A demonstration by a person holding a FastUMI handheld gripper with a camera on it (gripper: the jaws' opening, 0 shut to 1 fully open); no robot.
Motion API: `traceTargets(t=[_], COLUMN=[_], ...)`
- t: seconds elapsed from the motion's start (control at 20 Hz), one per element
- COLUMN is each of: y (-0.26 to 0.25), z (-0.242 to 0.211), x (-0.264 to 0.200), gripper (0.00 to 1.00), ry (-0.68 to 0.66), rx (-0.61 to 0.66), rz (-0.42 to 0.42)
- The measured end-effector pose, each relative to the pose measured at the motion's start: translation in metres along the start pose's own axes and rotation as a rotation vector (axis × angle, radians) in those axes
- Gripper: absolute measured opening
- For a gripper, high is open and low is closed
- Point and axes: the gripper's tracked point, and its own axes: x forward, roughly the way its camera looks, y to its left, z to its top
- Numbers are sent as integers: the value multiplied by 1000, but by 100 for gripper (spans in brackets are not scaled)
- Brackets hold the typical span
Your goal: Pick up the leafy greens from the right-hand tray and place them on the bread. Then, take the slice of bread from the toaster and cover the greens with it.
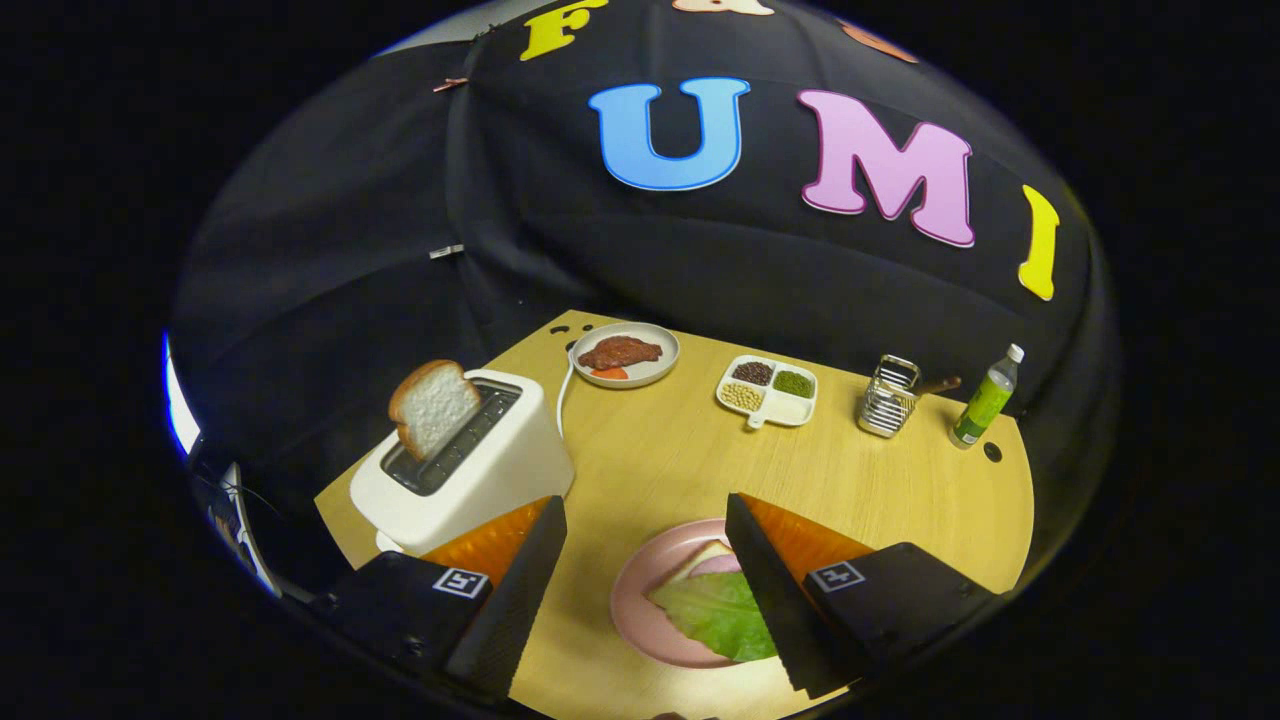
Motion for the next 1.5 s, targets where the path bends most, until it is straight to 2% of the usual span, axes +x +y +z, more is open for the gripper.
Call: traceTargets(t=[0.25, 0.5, 0.75, 1.1, 1.3, 1.5], y=[63, 122, 165, 193, 186, 182], z=[36, 41, 45, 38, 32, 35], x=[7, 21, 38, 80, 106, 119], gripper=[100, 100, 100, 100, 100, 98], ry=[-40, -18, -9, 36, 83, 81], rx=[-20, -48, -95, -88, -37, -47], rz=[116, 203, 254, 249, 201, 166])
